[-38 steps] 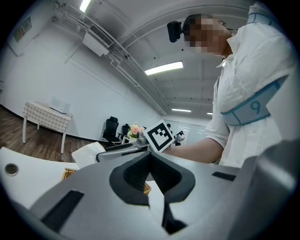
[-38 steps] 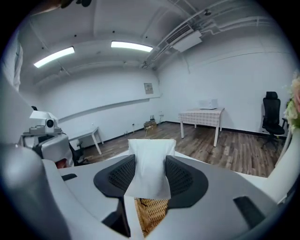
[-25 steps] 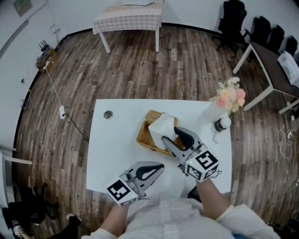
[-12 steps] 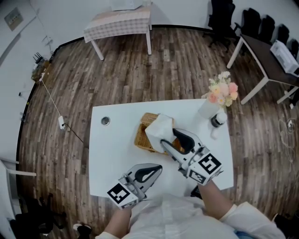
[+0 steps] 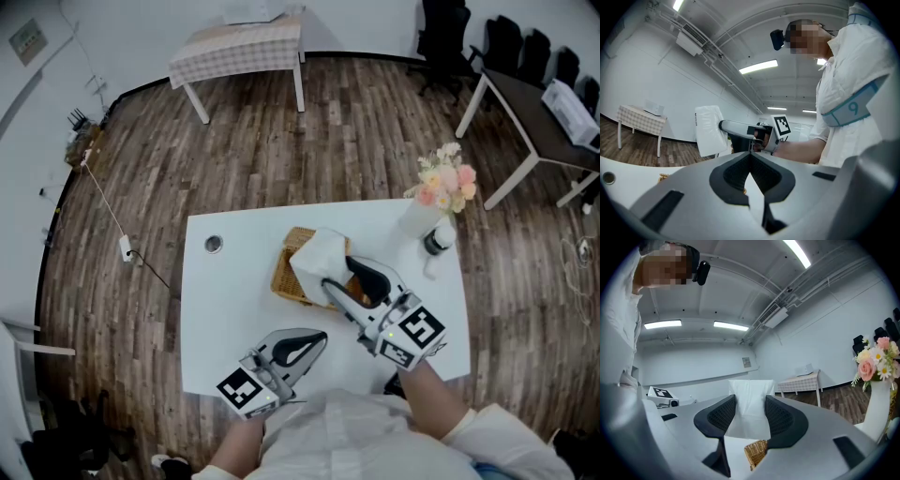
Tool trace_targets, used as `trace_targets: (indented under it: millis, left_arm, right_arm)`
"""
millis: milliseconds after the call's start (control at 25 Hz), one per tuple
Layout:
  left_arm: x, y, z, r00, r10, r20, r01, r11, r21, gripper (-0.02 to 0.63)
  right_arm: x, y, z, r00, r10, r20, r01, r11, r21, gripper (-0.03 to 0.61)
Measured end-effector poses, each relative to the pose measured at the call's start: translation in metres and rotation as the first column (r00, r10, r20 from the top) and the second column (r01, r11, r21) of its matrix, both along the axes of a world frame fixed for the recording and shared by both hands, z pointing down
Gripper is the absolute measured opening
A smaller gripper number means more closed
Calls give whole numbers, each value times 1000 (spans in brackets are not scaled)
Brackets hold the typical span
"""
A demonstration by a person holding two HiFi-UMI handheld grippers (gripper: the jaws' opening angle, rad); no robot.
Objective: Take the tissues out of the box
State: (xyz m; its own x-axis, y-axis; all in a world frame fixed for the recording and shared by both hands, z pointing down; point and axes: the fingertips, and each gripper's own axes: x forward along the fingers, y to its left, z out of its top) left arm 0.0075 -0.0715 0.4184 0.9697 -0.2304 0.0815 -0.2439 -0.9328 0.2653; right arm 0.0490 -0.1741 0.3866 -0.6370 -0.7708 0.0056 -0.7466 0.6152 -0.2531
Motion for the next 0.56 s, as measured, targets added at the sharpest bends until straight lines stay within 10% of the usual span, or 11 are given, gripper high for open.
trace_targets:
  millis: [560]
  left_arm:
    - [3,0,-2,1000,8,-9,-8,1000,12,1]
  right_arm:
    - [1,0,2,1000,5,4,-5,1000,-2,216]
